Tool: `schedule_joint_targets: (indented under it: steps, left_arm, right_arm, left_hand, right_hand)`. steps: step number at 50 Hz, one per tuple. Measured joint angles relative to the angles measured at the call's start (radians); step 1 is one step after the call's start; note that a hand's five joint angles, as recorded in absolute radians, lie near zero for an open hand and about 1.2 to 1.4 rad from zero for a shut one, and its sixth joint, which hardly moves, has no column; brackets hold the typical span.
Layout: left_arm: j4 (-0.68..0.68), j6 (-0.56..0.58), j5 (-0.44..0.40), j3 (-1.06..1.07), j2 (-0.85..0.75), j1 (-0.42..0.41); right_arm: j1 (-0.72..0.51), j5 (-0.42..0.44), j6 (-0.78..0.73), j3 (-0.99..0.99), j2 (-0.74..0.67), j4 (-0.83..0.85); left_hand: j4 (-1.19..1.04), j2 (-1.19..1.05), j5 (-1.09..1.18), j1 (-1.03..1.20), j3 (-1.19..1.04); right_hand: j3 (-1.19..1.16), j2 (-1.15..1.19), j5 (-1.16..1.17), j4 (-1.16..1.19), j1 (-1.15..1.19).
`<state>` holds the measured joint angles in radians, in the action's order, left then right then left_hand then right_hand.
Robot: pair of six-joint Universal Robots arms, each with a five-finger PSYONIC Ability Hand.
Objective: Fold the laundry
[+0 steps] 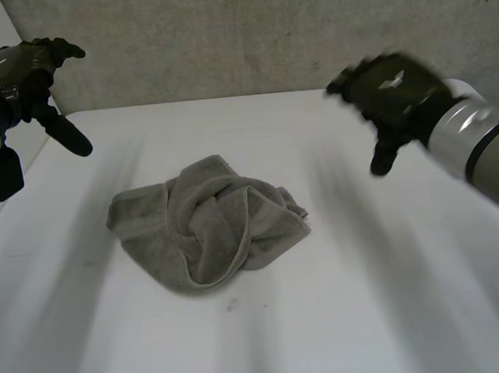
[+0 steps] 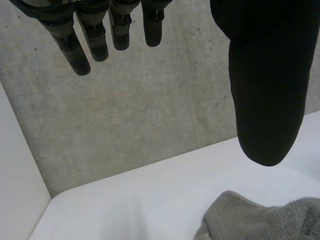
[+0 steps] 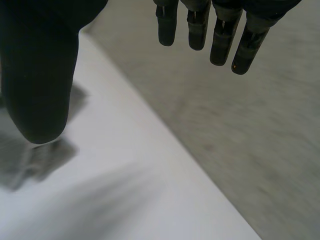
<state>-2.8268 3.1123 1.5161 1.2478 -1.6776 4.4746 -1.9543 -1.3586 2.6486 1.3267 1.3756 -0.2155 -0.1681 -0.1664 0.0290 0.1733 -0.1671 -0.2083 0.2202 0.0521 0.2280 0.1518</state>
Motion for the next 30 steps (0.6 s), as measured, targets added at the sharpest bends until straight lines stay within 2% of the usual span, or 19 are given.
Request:
schedule_joint_targets:
  steps: [2,6,11,18,19,22,23,25,28,29,30]
  left_arm:
    - [-0.019,0.0,0.0,0.013,0.0,-0.002]
    - [-0.069,0.001,-0.001,0.053,0.0,-0.004]
    - [-0.141,0.004,-0.002,0.125,0.0,-0.004]
    - [-0.223,0.006,-0.002,0.218,-0.001,-0.003]
    - [-0.241,0.006,-0.002,0.241,-0.001,-0.002]
    - [-0.262,0.006,-0.002,0.272,-0.002,-0.001]
    - [-0.272,0.006,-0.002,0.289,-0.002,-0.001]
    - [-0.277,0.006,-0.002,0.298,-0.002,0.0]
    - [-0.293,0.006,-0.002,0.324,-0.005,0.002]
    - [-0.301,0.006,-0.002,0.334,-0.007,0.004]
    - [-0.305,0.006,-0.002,0.337,-0.008,0.005]
  right_arm:
    - [-0.021,0.081,-0.081,0.021,-0.027,-0.003]
    - [-0.091,0.182,-0.163,0.033,-0.109,0.003]
    - [-0.177,0.218,-0.18,0.009,-0.239,0.062]
    - [-0.25,0.208,-0.177,-0.021,-0.392,0.231]
    - [-0.256,0.205,-0.177,-0.024,-0.407,0.254]
    - [-0.28,0.18,-0.181,-0.039,-0.474,0.351]
    - [-0.289,0.155,-0.189,-0.05,-0.507,0.402]
    - [-0.291,0.145,-0.193,-0.055,-0.518,0.418]
    - [-0.301,0.087,-0.225,-0.075,-0.566,0.5]
    - [-0.303,0.064,-0.246,-0.081,-0.58,0.531]
    - [-0.304,0.057,-0.255,-0.083,-0.584,0.542]
  left_hand:
    - [0.0,0.0,0.0,0.0,0.0]
    - [0.0,0.0,0.0,0.0,0.0]
    - [0.0,0.0,0.0,0.0,0.0]
    - [0.0,0.0,0.0,0.0,0.0]
    - [0.0,0.0,0.0,0.0,0.0]
    - [0.0,0.0,0.0,0.0,0.0]
    - [0.0,0.0,0.0,0.0,0.0]
    - [0.0,0.0,0.0,0.0,0.0]
    - [0.0,0.0,0.0,0.0,0.0]
    - [0.0,0.0,0.0,0.0,0.0]
    - [0.0,0.0,0.0,0.0,0.0]
  right_hand:
    - [0.0,0.0,0.0,0.0,0.0]
    - [0.0,0.0,0.0,0.0,0.0]
    - [0.0,0.0,0.0,0.0,0.001]
    - [-0.01,0.007,0.007,0.007,0.021]
    - [-0.188,0.172,0.162,0.168,0.19]
    - [-0.311,0.304,0.273,0.292,0.3]
    - [-0.438,0.429,0.394,0.418,0.408]
    - [-0.459,0.45,0.408,0.432,0.42]
    - [-0.649,0.638,0.603,0.63,0.586]
    - [-0.849,0.839,0.805,0.832,0.75]
    - [-0.849,0.839,0.805,0.832,0.75]
